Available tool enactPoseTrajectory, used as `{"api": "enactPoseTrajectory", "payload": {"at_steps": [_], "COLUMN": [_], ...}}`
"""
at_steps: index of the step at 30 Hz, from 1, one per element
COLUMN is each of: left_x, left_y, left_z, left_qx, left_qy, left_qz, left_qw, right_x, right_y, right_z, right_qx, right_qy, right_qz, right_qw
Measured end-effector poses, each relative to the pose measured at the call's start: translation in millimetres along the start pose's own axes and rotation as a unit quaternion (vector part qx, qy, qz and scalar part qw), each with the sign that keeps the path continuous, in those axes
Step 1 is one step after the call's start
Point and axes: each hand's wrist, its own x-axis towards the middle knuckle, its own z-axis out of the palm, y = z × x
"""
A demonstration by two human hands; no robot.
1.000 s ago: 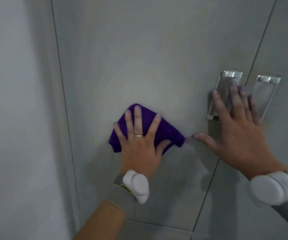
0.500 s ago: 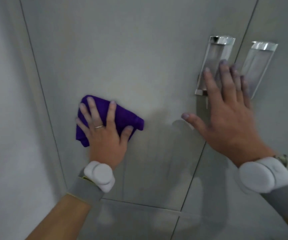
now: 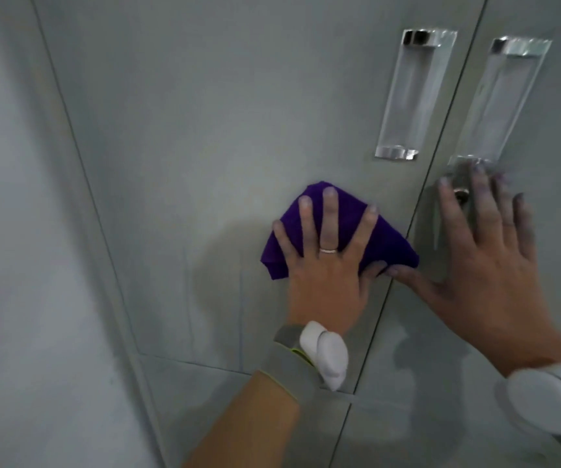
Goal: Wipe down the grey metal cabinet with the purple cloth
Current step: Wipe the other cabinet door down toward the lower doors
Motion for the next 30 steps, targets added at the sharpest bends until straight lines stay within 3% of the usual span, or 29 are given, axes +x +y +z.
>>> {"api": "enactPoseTrajectory", "payload": {"at_steps": [4, 11, 14, 21, 30], "left_x": [-16, -56, -67, -68, -78], "left_y": [-57, -196, -222, -174, -12], "left_z": [-3, -11, -12, -3, 37], "left_qx": [0.036, 0.062, 0.054, 0.011, -0.023], "left_qy": [-0.008, 0.003, 0.001, 0.006, -0.031], "left_qz": [0.083, 0.063, 0.044, -0.029, -0.018], "left_qw": [0.996, 0.996, 0.998, 1.0, 0.999], "right_x": [-7, -1, -2, -15, -47], "right_y": [-29, -67, -65, -51, 1], "right_z": [12, 30, 30, 29, 24], "right_qx": [0.005, -0.013, -0.017, 0.002, -0.046], "right_qy": [0.017, -0.032, -0.029, -0.021, -0.059], "right_qz": [0.009, 0.035, 0.034, -0.004, -0.059], "right_qw": [1.0, 0.999, 0.999, 1.0, 0.995]}}
